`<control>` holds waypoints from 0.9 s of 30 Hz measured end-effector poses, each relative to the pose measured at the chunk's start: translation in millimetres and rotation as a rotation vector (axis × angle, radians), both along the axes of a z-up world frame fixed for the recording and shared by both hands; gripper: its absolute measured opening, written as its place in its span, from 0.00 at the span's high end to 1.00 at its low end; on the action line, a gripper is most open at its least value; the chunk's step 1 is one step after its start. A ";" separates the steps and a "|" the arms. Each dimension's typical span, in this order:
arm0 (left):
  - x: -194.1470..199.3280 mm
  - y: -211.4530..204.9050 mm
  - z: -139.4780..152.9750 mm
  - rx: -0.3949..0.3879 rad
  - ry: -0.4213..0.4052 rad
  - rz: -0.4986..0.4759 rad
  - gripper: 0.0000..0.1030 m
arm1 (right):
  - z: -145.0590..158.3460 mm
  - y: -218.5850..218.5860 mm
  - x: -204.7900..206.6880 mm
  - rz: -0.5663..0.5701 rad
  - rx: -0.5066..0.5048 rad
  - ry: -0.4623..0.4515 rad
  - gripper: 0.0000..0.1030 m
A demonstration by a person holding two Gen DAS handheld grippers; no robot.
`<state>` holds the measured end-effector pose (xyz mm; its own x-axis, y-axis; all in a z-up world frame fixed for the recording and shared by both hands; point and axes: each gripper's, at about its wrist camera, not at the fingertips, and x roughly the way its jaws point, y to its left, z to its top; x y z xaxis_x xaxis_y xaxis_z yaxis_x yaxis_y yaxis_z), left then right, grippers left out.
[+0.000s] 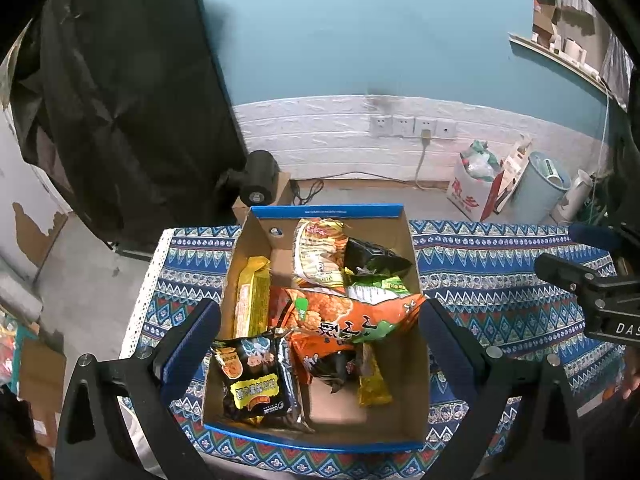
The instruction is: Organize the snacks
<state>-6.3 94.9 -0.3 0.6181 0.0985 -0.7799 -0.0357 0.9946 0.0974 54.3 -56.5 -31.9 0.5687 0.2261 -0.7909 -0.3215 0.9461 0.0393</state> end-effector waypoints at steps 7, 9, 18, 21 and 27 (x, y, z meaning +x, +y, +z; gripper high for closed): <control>-0.1 0.0 -1.9 0.012 0.013 0.006 0.03 | -1.0 -0.4 0.4 -0.002 -0.002 0.005 0.20; 0.2 0.0 -2.4 0.014 0.015 0.007 0.03 | -1.4 -0.6 0.2 -0.003 -0.003 0.007 0.20; 0.7 -1.1 -3.7 0.010 0.030 0.006 0.03 | -2.4 -0.9 -0.4 -0.002 -0.004 0.010 0.20; 1.1 -1.0 -4.9 0.008 0.038 0.006 0.03 | -4.2 -1.0 -0.8 -0.003 -0.007 0.017 0.20; 2.2 -0.7 -7.5 0.002 0.048 0.005 0.03 | -5.3 -0.7 -0.6 0.000 -0.006 0.024 0.20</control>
